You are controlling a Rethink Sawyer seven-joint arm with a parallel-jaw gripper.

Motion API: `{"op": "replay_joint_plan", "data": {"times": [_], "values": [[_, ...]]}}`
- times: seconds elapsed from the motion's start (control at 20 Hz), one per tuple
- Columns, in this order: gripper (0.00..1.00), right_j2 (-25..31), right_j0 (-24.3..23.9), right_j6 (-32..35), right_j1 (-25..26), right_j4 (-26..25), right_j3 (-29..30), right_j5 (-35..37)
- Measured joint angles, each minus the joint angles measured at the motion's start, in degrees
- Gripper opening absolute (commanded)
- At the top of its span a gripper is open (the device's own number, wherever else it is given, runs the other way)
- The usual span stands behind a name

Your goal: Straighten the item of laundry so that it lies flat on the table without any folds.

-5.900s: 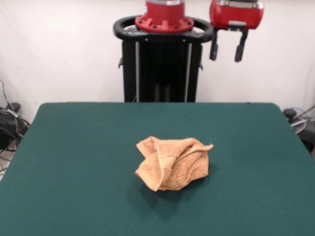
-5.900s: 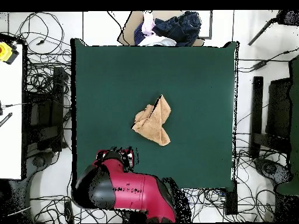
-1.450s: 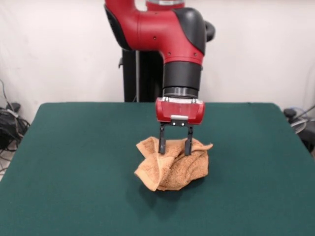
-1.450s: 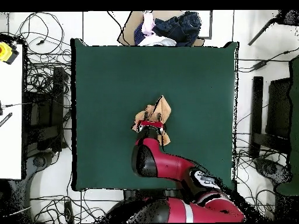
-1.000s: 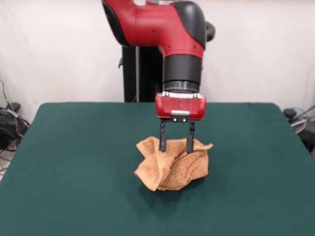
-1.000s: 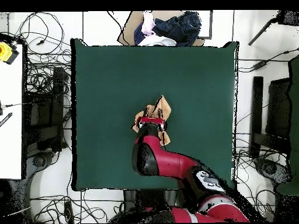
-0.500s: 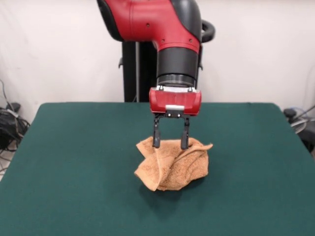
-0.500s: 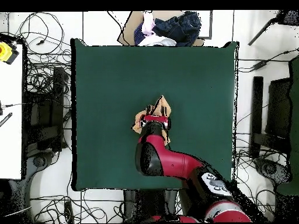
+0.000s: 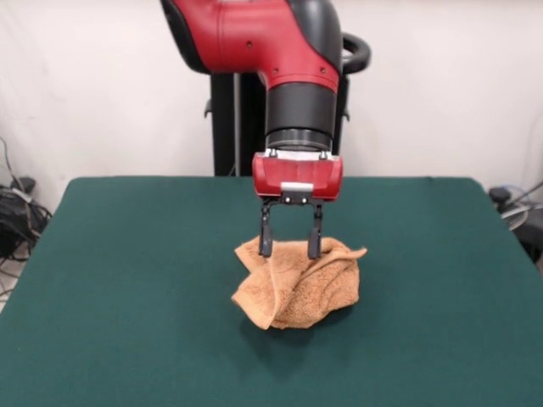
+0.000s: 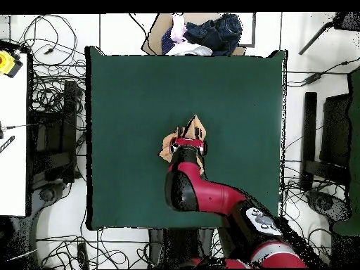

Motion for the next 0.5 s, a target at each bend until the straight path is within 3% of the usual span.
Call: {"op": "replay_joint_plan", "data": {"times": [0.5], "values": [[1.00,0.02,0.00,0.00,3.97,-1.19,-2.73,0.00]]}}
